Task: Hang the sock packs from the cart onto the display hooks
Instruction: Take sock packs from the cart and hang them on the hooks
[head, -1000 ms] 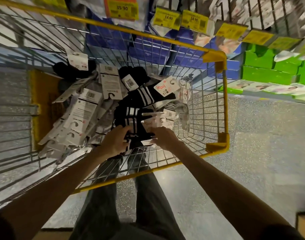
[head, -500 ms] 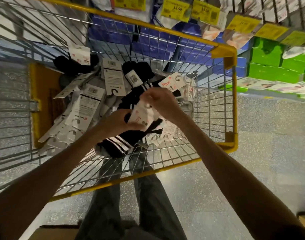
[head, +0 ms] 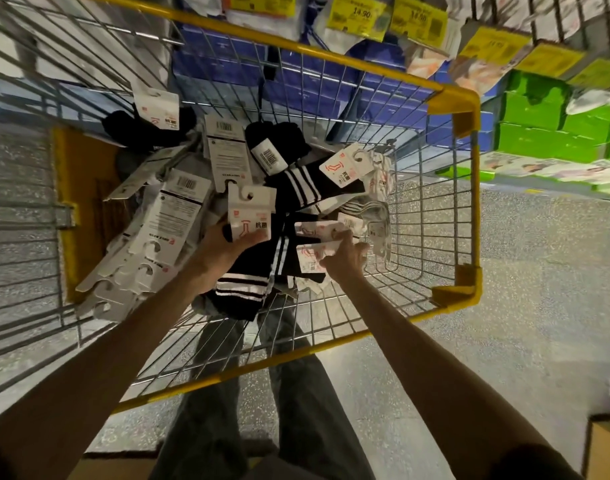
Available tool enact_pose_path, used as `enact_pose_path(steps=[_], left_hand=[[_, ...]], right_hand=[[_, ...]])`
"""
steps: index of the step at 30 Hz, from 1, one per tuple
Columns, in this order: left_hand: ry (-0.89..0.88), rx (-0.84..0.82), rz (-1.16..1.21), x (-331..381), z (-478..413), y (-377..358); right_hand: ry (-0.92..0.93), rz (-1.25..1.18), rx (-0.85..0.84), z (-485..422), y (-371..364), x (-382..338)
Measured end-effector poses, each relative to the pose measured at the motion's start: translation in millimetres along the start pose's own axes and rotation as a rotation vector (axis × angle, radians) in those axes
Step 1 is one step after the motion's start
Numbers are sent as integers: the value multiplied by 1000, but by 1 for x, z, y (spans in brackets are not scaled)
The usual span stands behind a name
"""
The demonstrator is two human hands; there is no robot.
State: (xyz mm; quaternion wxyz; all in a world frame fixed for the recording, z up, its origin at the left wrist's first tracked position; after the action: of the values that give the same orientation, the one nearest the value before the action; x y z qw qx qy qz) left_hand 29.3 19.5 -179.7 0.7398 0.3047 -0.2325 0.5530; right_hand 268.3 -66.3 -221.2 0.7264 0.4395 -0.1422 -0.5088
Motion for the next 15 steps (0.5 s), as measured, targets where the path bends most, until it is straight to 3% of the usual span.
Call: enact_pose_path(steps=[8,12,15], left_hand=[[-66,59,-28,12,2,8],[-188,154,-50,36,10,25],[-261,208,-73,59,23,41]], right_hand=[[200,-164,-15,2,31,-12],[296,-232,57,19,51,-25],[344,-370,3,46,73,-59]])
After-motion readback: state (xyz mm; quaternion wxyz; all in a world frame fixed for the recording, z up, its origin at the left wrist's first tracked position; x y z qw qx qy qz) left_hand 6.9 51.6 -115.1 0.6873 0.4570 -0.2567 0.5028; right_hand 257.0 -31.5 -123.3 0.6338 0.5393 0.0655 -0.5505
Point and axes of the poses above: each hand's wrist, its own z-axis away from the middle knuckle, its own y-axis out of the back of the hand, x = y × z, the point moved 8 cm from there along -z, towards the middle knuckle, and after that the axes turned 15 degrees about x, right-handed, at the moved point
